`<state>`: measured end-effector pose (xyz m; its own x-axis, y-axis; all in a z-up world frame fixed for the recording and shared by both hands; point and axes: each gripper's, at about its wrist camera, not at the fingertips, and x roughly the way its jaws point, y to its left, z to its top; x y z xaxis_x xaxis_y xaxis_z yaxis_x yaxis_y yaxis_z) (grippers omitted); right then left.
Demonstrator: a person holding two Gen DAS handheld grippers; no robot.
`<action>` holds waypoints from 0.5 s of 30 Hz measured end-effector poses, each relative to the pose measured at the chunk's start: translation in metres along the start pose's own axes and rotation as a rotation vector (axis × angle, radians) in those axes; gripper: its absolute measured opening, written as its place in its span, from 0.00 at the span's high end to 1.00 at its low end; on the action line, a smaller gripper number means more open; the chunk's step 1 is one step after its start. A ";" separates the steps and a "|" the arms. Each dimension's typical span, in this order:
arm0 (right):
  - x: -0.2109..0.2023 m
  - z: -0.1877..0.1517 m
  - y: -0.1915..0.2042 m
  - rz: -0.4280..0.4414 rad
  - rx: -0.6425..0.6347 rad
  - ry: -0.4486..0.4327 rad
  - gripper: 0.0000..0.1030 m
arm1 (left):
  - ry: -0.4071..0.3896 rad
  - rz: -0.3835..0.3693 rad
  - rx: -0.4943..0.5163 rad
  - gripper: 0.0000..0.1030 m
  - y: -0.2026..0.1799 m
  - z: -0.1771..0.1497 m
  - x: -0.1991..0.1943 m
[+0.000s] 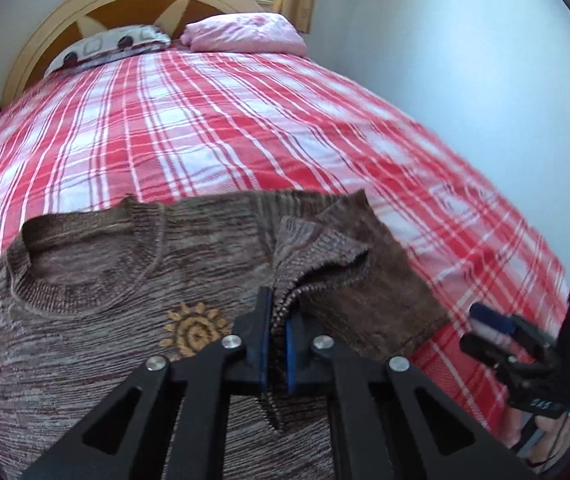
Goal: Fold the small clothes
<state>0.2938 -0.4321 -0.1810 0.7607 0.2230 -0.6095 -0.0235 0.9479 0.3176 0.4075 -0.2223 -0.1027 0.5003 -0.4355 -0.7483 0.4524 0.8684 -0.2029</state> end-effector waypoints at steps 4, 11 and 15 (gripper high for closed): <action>0.000 -0.001 0.001 -0.002 -0.002 -0.001 0.33 | -0.028 -0.020 -0.110 0.94 0.031 0.004 -0.011; 0.003 -0.001 0.002 -0.011 -0.012 0.012 0.33 | -0.002 -0.113 -0.258 0.94 0.071 -0.005 -0.013; 0.005 -0.001 0.002 -0.014 -0.015 0.017 0.33 | 0.001 -0.134 -0.313 0.94 0.083 -0.010 -0.013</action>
<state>0.2970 -0.4285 -0.1836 0.7496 0.2134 -0.6265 -0.0223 0.9542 0.2983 0.4312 -0.1421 -0.1168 0.4509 -0.5508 -0.7023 0.2658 0.8340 -0.4834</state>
